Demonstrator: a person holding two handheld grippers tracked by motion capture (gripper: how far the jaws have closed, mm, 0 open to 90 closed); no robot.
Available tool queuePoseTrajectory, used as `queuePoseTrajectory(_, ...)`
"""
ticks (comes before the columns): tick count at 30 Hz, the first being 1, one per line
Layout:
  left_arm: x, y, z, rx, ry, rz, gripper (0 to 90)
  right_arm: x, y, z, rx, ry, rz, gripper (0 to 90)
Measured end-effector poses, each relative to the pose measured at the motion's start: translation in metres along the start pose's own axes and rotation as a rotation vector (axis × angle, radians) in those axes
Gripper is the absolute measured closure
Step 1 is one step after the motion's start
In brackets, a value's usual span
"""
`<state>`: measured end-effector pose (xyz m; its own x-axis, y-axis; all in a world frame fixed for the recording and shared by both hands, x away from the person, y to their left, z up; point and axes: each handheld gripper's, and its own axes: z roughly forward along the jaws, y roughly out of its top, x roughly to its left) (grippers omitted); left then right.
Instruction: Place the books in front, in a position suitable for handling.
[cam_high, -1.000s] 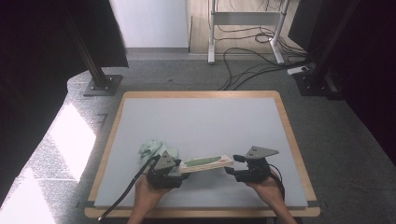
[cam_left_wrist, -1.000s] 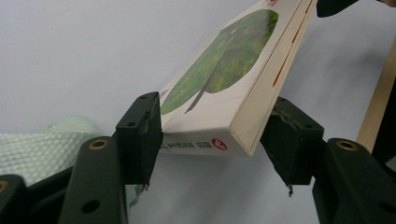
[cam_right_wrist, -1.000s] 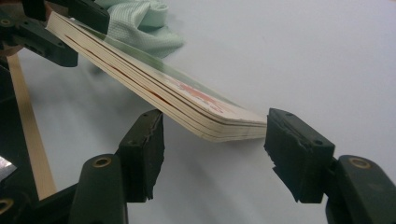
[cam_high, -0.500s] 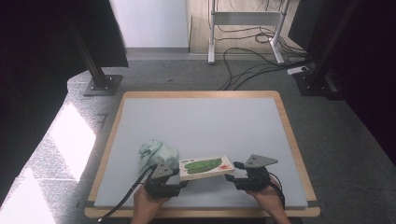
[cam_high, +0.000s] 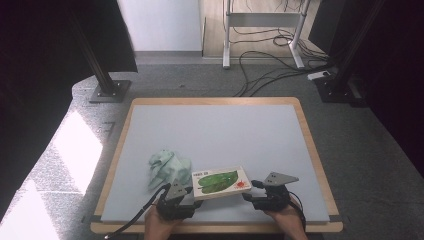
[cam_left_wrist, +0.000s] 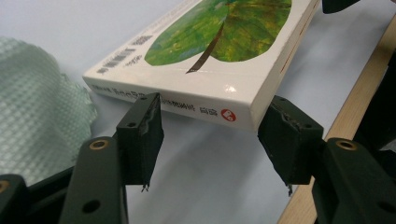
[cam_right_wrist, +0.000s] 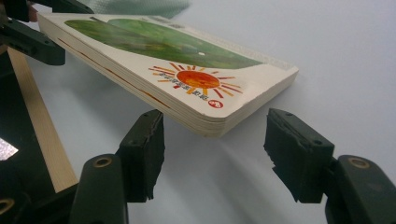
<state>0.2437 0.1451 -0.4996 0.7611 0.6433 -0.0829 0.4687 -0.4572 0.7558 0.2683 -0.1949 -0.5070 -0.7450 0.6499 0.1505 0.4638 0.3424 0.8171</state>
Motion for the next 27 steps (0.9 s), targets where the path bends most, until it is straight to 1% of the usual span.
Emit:
queuePoseTrajectory(5, -0.001, -0.005, 0.002, 0.006, -0.01, -0.017, 40.2, 0.001, -0.003, 0.0, 0.011, -0.004, -0.001, 37.1)
queuePoseTrajectory(7, -0.001, -0.006, 0.004, 0.011, -0.012, -0.019, 40.2, 0.001, -0.005, 0.001, 0.02, -0.001, 0.005, 37.1)
queuePoseTrajectory(9, -0.002, -0.009, 0.006, 0.015, -0.015, -0.03, 40.3, 0.001, -0.008, 0.002, 0.028, -0.002, 0.014, 37.1)
queuePoseTrajectory(12, -0.003, -0.011, 0.007, 0.021, -0.018, -0.034, 40.5, 0.001, -0.009, 0.003, 0.037, -0.002, 0.016, 37.2)
queuePoseTrajectory(15, -0.003, -0.014, 0.013, 0.043, -0.024, -0.037, 40.4, 0.001, -0.014, 0.006, 0.061, -0.003, 0.016, 37.6)
queuePoseTrajectory(17, -0.003, -0.015, 0.014, 0.051, -0.026, -0.037, 40.4, 0.0, -0.015, 0.007, 0.063, -0.003, 0.013, 37.6)
queuePoseTrajectory(18, -0.002, -0.015, 0.016, 0.053, -0.033, -0.04, 41.4, 0.0, -0.016, 0.008, 0.067, -0.005, 0.016, 37.6)
queuePoseTrajectory(19, -0.001, -0.015, 0.017, 0.054, -0.033, -0.041, 43.0, -0.001, -0.017, 0.009, 0.068, -0.004, 0.019, 37.7)
queuePoseTrajectory(21, 0.0, -0.015, 0.021, 0.052, -0.016, -0.033, 44.9, -0.002, -0.018, 0.014, 0.07, -0.003, 0.022, 38.0)
queuePoseTrajectory(22, 0.001, -0.015, 0.021, 0.052, -0.015, -0.035, 46.5, -0.002, -0.018, 0.015, 0.071, -0.002, 0.021, 38.1)
queuePoseTrajectory(25, 0.004, -0.014, 0.022, 0.049, -0.015, -0.039, 47.3, -0.003, -0.018, 0.019, 0.067, 0.002, 0.02, 38.1)
queuePoseTrajectory(27, 0.004, -0.014, 0.023, 0.049, -0.016, -0.039, 47.3, -0.003, -0.018, 0.02, 0.065, -0.001, 0.011, 38.2)
